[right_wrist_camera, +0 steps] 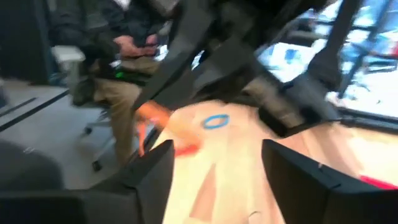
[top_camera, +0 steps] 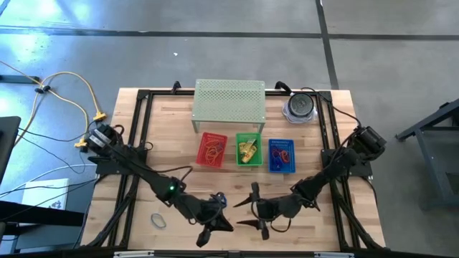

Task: Pick & Place Office Desk Supplies
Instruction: Put the orange rubber band into the red bin

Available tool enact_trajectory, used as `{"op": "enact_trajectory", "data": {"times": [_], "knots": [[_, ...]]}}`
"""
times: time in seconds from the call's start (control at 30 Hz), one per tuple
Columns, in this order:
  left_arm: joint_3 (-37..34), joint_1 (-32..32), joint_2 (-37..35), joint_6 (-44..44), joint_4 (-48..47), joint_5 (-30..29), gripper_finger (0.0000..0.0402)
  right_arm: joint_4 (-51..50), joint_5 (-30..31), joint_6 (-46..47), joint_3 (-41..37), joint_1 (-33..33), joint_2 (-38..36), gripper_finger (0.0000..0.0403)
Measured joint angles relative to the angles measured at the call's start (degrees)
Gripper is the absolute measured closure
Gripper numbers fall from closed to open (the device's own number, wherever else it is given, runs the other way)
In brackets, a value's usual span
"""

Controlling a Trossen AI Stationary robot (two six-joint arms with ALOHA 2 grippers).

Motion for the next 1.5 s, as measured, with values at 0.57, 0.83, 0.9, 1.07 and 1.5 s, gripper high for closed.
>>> {"op": "enact_trajectory", "data": {"times": [0.57, 0.83, 0.9, 1.07, 1.5], "knots": [[0.86, 5.02, -0.02, 3.61, -0.65, 6.30, 0.0401, -0.49, -0.86, -3.64, -0.04, -1.51, 0.09, 0.0131], [0.86, 5.12, -0.02, 5.58, -0.70, 6.90, 0.0401, -1.76, -1.93, -3.69, -0.04, -2.35, 0.09, 0.0147], [0.86, 5.39, -0.02, 5.78, -0.71, 7.62, 0.0401, -2.68, -3.79, -3.69, -0.04, -2.33, 0.09, 0.0168], [0.85, 5.46, -0.02, 5.89, -1.97, 8.11, 0.0401, -2.66, -4.51, -4.17, -0.04, -2.31, 0.09, 0.0247], [0.84, 5.43, -0.02, 5.93, -2.98, 7.98, 0.0401, -2.92, -11.16, -6.30, -0.04, -2.55, 0.09, 0.0399]]}}
